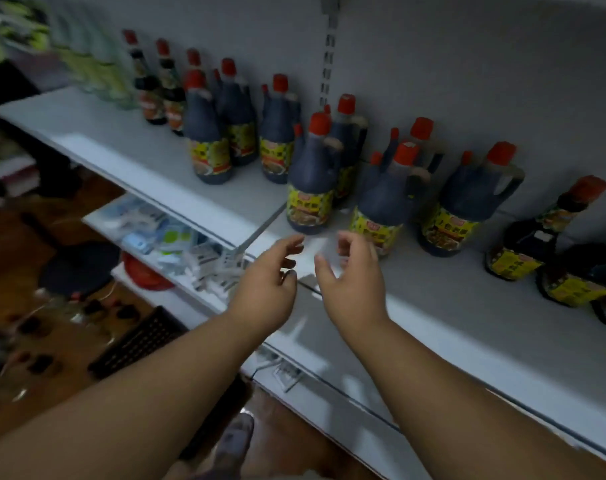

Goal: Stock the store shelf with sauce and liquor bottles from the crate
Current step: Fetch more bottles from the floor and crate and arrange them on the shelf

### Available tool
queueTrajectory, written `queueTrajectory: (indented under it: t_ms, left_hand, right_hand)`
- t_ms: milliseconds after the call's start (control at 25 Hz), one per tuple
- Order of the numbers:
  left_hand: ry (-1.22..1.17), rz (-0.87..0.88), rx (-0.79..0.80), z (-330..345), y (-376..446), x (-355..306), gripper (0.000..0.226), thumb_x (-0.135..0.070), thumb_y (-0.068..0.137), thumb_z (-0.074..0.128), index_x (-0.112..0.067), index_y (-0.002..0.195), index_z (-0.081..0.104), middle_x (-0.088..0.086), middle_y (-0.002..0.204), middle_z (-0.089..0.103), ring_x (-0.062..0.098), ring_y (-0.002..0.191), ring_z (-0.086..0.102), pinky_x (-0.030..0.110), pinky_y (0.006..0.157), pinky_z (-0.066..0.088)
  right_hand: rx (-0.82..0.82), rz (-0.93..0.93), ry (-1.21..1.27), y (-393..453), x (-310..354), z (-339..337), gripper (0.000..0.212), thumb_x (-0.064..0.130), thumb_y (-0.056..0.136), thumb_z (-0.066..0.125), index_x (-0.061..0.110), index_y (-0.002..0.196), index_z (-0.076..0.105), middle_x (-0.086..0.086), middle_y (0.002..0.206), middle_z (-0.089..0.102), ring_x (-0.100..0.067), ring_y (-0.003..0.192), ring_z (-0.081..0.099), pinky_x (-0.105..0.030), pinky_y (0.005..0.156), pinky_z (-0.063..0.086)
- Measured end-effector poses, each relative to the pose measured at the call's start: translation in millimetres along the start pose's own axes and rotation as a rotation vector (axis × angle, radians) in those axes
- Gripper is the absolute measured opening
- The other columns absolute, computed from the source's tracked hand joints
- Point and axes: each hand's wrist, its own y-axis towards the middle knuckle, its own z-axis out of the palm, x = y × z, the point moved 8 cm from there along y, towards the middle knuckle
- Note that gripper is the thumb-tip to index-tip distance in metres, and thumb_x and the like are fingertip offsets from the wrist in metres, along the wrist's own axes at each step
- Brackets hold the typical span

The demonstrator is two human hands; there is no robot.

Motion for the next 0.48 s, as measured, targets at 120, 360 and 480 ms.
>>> queueTrajectory:
  t_ms: [120, 360, 480]
  left_hand:
    - [0.105, -0.086, -0.182, -68, -57, 18, 0.047, -0.009, 0.094, 0.052, -0.035, 0.134, 0.049, -0.014, 0.123, 0.059, 0.000, 0.106, 0.056, 0.023, 0.091, 0.047]
    - [0.087, -0.341, -0.535, -205, -193, 93, 0.036, -0.015, 0.097, 0.054, -0.038, 0.125, 0.054, -0.019, 0.116, 0.060, -0.002, 0.103, 0.056, 0.020, 0.083, 0.051]
    - [0.088, -0.436, -0.618, -260, -259, 122, 0.037, -0.013, 0.096, 0.055, -0.040, 0.122, 0.054, -0.024, 0.111, 0.058, -0.007, 0.102, 0.055, 0.010, 0.077, 0.046]
  right_hand:
    - [0.155, -0.118, 0.054, -26, 51, 35, 0.038, 0.026, 0.088, 0.067, 0.020, 0.122, 0.053, 0.004, 0.114, 0.050, -0.015, 0.102, 0.056, -0.034, 0.087, 0.050]
    - [0.453, -0.386, 0.074, -118, 151, 129, 0.039, 0.021, 0.087, 0.067, 0.019, 0.123, 0.052, 0.010, 0.111, 0.040, -0.012, 0.102, 0.052, -0.028, 0.086, 0.046]
    - [0.611, -0.407, 0.065, -175, 189, 198, 0.041, 0.029, 0.091, 0.063, 0.024, 0.129, 0.047, 0.011, 0.118, 0.041, -0.005, 0.102, 0.048, -0.022, 0.083, 0.042]
